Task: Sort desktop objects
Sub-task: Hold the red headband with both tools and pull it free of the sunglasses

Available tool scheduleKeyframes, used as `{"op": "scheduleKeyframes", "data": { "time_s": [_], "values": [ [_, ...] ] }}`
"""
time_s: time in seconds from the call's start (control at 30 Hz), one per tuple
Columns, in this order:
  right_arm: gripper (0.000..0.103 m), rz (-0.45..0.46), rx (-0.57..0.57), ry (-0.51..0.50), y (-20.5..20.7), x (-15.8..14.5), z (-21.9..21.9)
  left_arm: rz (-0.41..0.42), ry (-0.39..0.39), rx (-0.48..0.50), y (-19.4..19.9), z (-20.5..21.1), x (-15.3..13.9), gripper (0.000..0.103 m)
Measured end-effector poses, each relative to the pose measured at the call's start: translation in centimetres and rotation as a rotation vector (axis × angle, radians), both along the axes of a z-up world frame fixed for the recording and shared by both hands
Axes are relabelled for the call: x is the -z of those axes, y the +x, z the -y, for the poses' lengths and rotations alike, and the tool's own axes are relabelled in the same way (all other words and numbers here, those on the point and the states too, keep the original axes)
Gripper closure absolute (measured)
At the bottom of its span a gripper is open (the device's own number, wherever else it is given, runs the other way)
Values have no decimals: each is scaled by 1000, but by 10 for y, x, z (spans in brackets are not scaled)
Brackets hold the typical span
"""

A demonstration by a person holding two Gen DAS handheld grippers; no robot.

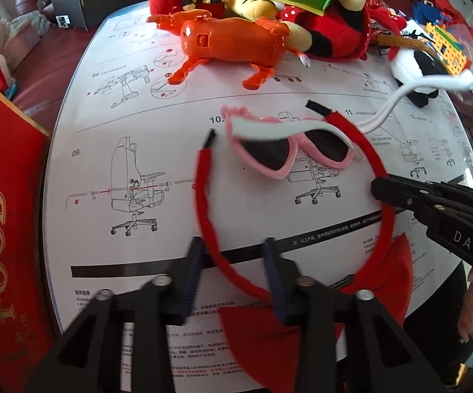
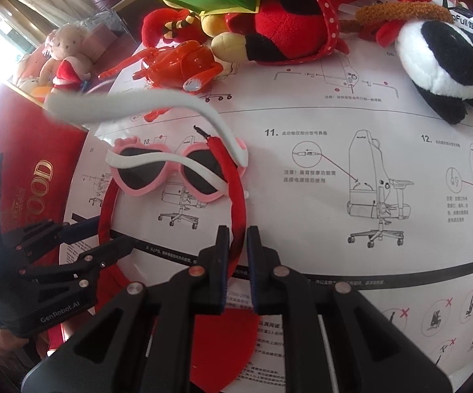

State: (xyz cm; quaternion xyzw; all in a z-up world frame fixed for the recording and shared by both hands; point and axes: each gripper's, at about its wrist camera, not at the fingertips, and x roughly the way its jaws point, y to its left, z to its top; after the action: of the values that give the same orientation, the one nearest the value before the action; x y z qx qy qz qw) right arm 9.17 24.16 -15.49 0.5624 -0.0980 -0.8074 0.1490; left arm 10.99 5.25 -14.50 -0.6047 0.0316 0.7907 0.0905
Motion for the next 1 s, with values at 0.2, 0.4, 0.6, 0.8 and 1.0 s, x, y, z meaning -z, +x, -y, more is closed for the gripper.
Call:
{"op": "scheduleKeyframes", "data": {
  "time_s": [0.2,0.4,0.6,0.8,1.0],
  "values": [
    [90,-12,2,1,-6,0,-2,8,23,-31,-3,7,-1,88],
    [90,-17,-6,9,-7,-1,0,7,17,-36,-2,5,-1,89],
    [93,-9,-3,-23,-4,-4,-3,-11,27,-57,5,10,-11,91],
    [94,-39,3,-53,3,-23,-4,-62,29,-44,19,12,-33,91],
    [94,-87,-6,-56,12,-45,0,-116,43,-42,29,17,-57,91]
  ]
}}
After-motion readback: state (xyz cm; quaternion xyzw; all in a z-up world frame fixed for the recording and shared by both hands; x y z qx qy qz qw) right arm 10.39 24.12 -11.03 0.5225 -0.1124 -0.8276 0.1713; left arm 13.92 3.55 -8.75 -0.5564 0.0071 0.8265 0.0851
